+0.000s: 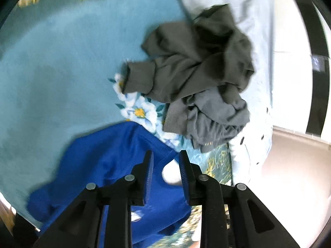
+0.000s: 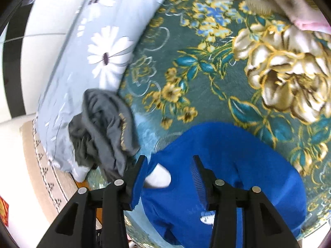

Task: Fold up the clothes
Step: 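Lower the sweatshirt onto the blanket with both grippers, spreading it, then release the sweatshirt with both grippers, leaving it flat front-up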

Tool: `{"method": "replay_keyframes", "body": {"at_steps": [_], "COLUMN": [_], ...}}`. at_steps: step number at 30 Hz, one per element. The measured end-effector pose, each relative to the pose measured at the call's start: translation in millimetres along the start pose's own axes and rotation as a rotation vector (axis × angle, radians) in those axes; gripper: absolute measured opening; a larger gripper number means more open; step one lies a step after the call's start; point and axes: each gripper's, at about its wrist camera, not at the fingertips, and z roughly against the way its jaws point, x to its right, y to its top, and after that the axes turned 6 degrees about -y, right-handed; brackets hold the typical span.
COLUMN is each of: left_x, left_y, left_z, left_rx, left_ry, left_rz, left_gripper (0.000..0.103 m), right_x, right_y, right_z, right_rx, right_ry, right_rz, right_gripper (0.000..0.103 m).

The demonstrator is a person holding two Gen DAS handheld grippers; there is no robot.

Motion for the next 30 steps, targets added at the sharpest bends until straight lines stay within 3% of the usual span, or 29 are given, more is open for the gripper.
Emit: {"method": "replay_keyframes", "body": {"at_steps": [6, 8, 12, 15, 20, 24, 30], "left_x": [-42.6, -72.3, -136.8, -174.0, -207.5, -215.8, -220.0], "left_y": [-33.3, -45.4, -61.4, -72.0, -85.9, -93.0, -98.1], "left_z": [46.1, 52.5, 56.5, 46.1, 16.6, -8.9, -38.4], "left_rx": [0.029, 0.023, 0.016, -0.026, -0.115, -0.158, -0.198], "left_ry": [0.148, 0.196, 0.236, 0.267, 0.299, 0.28, 0.308], "left_rz": [-0.185, -0.182, -0.066, -0.024, -0.043, -0.064, -0.112], "left_gripper": [0.027, 0.027, 0.027, 0.027, 0.027, 0.027, 0.027], "right_x": [9.9, 17.3, 20.7, 11.5, -11.4, -20.8, -16.2], "right_y": [-54.4, -69.8, -95.3, -108.6, -130.3, -148.4, -165.7], "right_z": [22.7, 23.1, 21.5, 23.8, 31.9, 30.6, 30.5], "right_rx": [0.03, 0.019, 0.002, 0.013, 0.039, 0.03, 0.017], "right_ry": [-0.01, -0.026, -0.074, -0.099, -0.138, -0.194, -0.255], "right_rz": [0.051, 0.046, 0.041, 0.067, 0.129, 0.177, 0.183], "right_gripper": [0.048, 0.048, 0.048, 0.048, 0.048, 0.048, 0.048]}}
